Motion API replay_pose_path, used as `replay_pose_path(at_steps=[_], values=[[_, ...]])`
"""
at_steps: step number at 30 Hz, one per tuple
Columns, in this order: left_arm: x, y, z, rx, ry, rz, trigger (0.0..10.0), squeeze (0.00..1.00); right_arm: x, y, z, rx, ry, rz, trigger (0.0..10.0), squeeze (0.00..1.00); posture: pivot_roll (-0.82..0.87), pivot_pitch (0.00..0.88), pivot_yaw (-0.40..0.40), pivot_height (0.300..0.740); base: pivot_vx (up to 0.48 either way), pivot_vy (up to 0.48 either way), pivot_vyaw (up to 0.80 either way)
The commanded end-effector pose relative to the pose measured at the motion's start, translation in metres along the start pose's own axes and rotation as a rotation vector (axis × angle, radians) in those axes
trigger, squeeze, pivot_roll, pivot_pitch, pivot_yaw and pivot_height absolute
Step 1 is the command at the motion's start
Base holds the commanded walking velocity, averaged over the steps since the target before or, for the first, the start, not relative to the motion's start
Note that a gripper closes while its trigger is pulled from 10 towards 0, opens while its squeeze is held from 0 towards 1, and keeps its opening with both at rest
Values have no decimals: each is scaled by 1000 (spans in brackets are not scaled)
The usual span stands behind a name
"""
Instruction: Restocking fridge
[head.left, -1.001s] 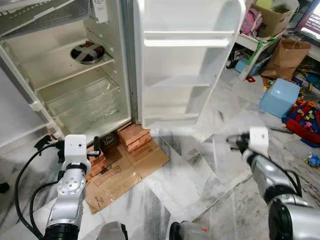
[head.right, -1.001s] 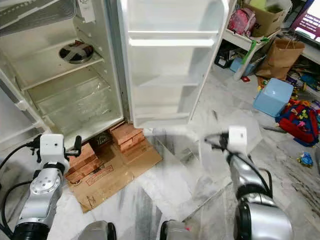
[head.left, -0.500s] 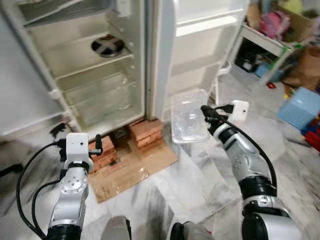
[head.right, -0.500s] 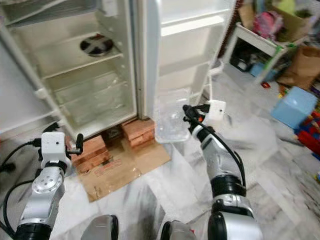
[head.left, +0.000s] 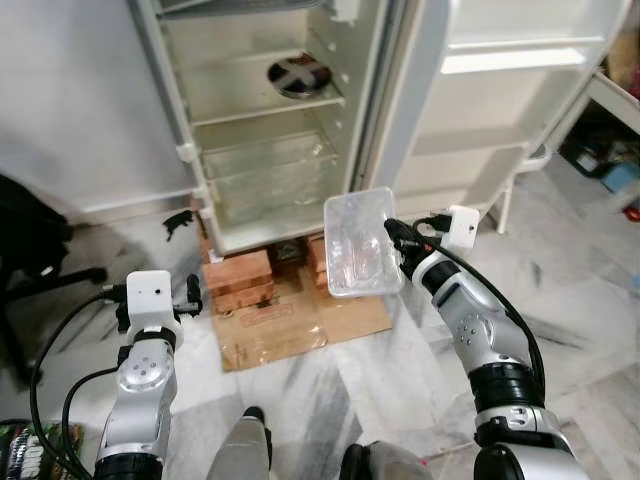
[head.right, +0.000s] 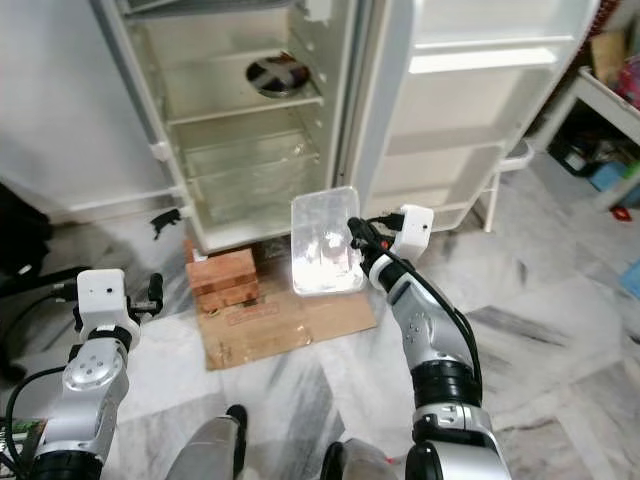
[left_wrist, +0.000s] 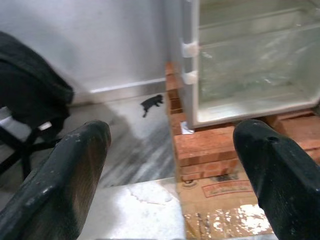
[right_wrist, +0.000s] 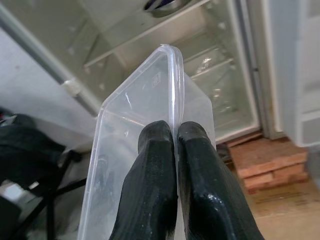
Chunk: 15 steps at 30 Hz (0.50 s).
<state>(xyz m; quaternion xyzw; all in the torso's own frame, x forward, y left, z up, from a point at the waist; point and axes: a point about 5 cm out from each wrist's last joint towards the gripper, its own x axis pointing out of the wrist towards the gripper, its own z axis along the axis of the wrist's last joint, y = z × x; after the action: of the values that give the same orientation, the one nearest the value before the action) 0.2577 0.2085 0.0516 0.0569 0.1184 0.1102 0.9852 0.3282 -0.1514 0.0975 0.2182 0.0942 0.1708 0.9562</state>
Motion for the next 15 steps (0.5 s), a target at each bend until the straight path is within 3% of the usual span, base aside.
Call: replay_pose_path(at_steps=[1, 11, 15], values=[[-1, 2, 0, 3, 2, 13, 10000, 0, -2, 0, 1, -11, 2, 5, 10000, 0, 38, 112, -57, 740, 0, 0, 775], [-3, 8, 2, -19, -5, 31, 10000, 0, 1, 9, -2, -9, 12, 24, 10000, 0, 50, 108, -59, 740, 0, 0, 771], [-3, 11, 3, -32, -6, 43, 10000, 0, 4, 15, 0, -28, 13, 58, 10000, 0, 54, 104, -60, 740, 253, 0, 262]])
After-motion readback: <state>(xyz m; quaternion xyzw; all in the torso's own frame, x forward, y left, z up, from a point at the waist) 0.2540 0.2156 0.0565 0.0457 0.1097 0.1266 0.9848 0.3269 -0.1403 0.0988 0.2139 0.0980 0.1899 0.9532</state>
